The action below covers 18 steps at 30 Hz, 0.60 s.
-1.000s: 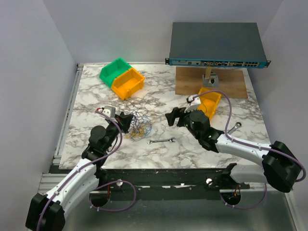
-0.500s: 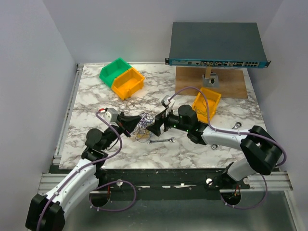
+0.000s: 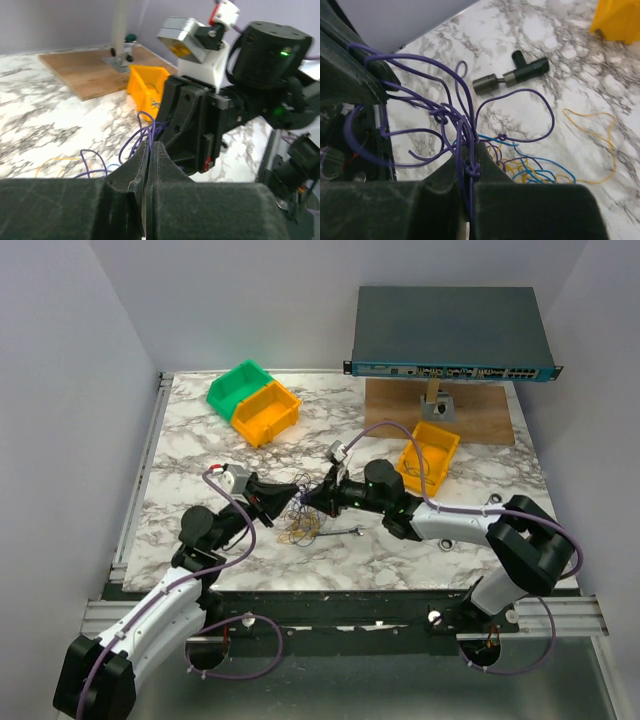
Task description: Untangle the cables
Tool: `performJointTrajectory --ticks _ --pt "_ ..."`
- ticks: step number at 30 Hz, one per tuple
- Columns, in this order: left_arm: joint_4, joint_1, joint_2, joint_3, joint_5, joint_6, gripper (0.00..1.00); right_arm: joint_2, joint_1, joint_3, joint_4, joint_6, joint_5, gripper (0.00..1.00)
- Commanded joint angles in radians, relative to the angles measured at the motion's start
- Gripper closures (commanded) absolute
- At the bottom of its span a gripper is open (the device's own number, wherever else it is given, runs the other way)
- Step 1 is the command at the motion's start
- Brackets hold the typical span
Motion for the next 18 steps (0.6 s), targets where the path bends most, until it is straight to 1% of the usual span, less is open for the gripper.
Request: performJointTrajectory --ticks 1,3,5,7,8,9,12,14,18 --pt "-0.103 -0.003 -0.043 0.018 -0.207 -0.001 1.0 -0.054 0.006 -0.031 0.017 0.08 0.32 0.99" --pt "-0.188 -0.003 -0.09 0.01 -0.403 -0.011 1.0 -0.107 0.006 -0.075 -0.016 0.109 0.531 0.99" --pt "-0.253 -0.003 -0.138 -0.003 -0.568 -0.025 1.0 -0.16 0.007 -0.111 -0.075 0.163 0.75 0.99" --pt "-0.318 -0.003 -0.18 -0.01 -0.708 -0.051 1.0 -0.202 0.003 -0.123 -0.183 0.229 0.972 0.99" --pt "-0.349 -0.003 -0.191 -0.011 -0.754 -0.061 1.0 -0.213 0.001 -0.12 -0.258 0.263 1.069 0.99" --pt "-0.366 -0.003 -0.201 -0.011 -0.799 -0.067 1.0 -0.221 -0.006 -0.117 -0.301 0.283 1.133 0.99" --pt "-0.394 -0.003 -0.2 -0.008 -0.866 -0.084 1.0 -0.229 -0.014 -0.127 -0.361 0.273 1.183 0.99" --pt "-0.408 -0.004 -0.19 -0.003 -0.893 -0.09 1.0 -0.227 -0.013 -0.131 -0.381 0.251 1.159 0.99" --pt "-0.395 -0.003 -0.163 0.003 -0.88 -0.075 1.0 -0.211 -0.014 -0.134 -0.407 0.221 1.099 0.99"
